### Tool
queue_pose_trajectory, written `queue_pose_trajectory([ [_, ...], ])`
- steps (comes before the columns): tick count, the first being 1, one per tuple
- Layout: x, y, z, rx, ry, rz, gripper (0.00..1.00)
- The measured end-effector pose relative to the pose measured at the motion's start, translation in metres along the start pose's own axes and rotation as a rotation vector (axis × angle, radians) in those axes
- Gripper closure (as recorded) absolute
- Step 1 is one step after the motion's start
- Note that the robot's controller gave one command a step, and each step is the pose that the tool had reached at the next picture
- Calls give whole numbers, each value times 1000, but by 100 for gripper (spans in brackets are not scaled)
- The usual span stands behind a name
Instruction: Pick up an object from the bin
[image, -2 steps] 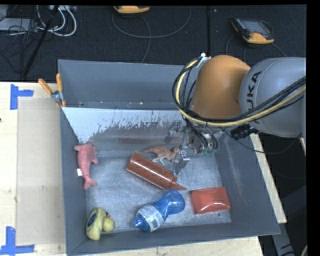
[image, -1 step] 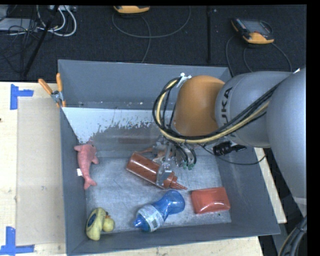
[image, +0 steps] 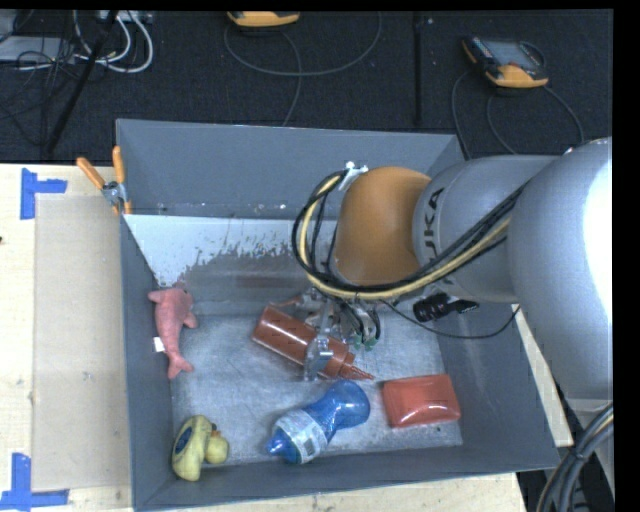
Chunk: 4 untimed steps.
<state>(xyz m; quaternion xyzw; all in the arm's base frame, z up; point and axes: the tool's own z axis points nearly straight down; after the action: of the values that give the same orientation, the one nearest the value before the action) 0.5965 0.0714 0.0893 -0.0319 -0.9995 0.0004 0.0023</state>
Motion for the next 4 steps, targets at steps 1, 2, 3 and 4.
queue_pose_trajectory([
  [1,-6,-2,-26,-2,-5,171,0],
  [2,10,9,12,-1,-5,112,0],
  [3,2,12,22,-6,-14,222,100],
  [4,1,12,21,-7,-13,237,100],
])
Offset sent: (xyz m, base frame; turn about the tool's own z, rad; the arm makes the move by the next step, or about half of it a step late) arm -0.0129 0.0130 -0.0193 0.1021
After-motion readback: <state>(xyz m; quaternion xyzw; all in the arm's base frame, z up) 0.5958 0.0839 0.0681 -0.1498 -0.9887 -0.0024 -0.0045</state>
